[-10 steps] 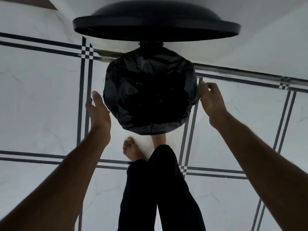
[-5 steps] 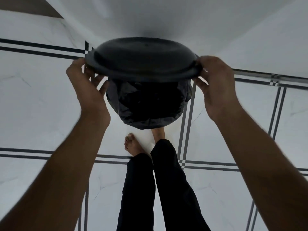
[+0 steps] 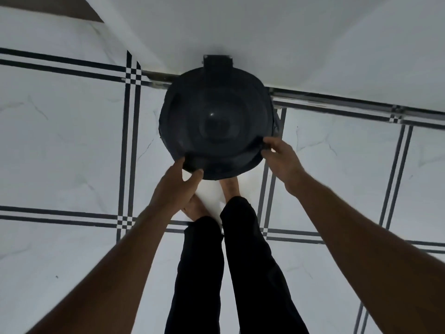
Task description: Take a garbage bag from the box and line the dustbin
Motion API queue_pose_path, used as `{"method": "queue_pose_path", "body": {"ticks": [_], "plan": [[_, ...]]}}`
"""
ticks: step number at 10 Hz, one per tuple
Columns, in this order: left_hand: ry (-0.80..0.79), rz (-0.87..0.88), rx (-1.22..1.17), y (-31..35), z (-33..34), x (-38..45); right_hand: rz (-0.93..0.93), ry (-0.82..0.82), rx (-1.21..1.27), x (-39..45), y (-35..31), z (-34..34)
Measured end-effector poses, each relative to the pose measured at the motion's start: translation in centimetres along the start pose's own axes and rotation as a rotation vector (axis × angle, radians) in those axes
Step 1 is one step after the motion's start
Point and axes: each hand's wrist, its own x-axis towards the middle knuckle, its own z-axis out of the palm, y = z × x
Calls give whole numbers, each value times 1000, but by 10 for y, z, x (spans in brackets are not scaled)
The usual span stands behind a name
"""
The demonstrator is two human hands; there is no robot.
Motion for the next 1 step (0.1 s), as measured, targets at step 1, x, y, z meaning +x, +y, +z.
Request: {"method": "queue_pose_path", "body": {"ticks": [1], "plan": [[57,54,38,11,-9,-26,-32,-29,-154,-31,-19,-13]]}}
